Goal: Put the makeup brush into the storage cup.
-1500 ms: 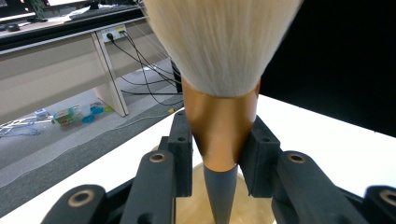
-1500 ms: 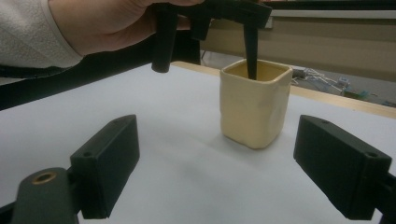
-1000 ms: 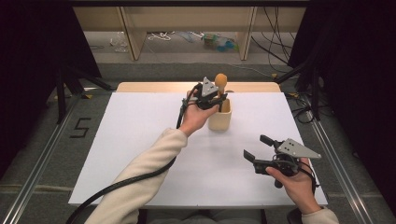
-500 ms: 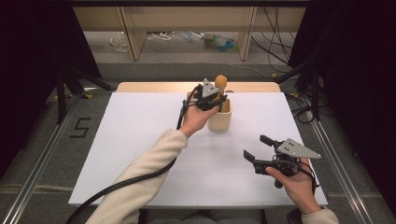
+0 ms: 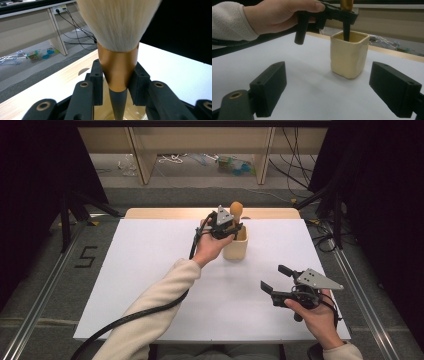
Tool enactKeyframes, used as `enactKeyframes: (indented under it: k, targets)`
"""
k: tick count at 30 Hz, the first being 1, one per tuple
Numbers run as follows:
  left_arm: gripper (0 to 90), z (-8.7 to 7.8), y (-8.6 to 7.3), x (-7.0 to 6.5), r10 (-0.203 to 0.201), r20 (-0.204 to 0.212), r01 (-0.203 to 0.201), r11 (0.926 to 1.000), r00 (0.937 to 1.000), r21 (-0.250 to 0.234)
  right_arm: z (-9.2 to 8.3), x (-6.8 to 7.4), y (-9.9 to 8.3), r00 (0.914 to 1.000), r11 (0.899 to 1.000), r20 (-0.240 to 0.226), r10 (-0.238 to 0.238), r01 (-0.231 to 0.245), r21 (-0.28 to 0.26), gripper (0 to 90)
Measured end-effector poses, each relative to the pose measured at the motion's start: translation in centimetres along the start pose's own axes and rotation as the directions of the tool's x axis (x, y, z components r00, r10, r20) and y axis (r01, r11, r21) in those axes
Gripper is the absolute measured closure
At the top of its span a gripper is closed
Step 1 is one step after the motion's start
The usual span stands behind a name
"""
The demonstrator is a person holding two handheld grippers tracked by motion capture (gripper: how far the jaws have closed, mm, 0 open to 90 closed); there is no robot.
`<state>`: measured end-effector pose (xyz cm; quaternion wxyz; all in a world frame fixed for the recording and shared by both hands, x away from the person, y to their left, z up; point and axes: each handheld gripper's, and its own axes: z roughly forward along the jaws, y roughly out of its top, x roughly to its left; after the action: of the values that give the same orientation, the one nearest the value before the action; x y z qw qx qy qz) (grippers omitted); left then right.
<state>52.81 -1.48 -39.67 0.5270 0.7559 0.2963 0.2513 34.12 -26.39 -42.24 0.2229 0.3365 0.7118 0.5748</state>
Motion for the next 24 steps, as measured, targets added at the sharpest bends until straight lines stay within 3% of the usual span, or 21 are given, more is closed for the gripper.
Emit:
enactKeyframes:
  k: [19,23,24]
  targets:
    - [68.5,0.21,-0.38,0.11,-0.013,0.000,0.013,0.9998,0.9999,0.015,-0.03,0.02,0.00,1.0000,1.000,-0.006,-0.002,0.002,0.010,15.3]
    - [68.3,0.21,-0.39,0.21,-0.031,0.006,0.030,0.9993,0.9995,0.020,-0.11,0.02,0.03,1.0000,1.000,0.000,-0.004,0.004,0.020,15.3]
    - [68.2,0.20,-0.41,0.26,-0.034,0.006,0.034,0.9993,0.9994,0.018,0.10,0.09,-0.05,0.9999,1.000,-0.008,0.006,-0.006,-0.002,15.4]
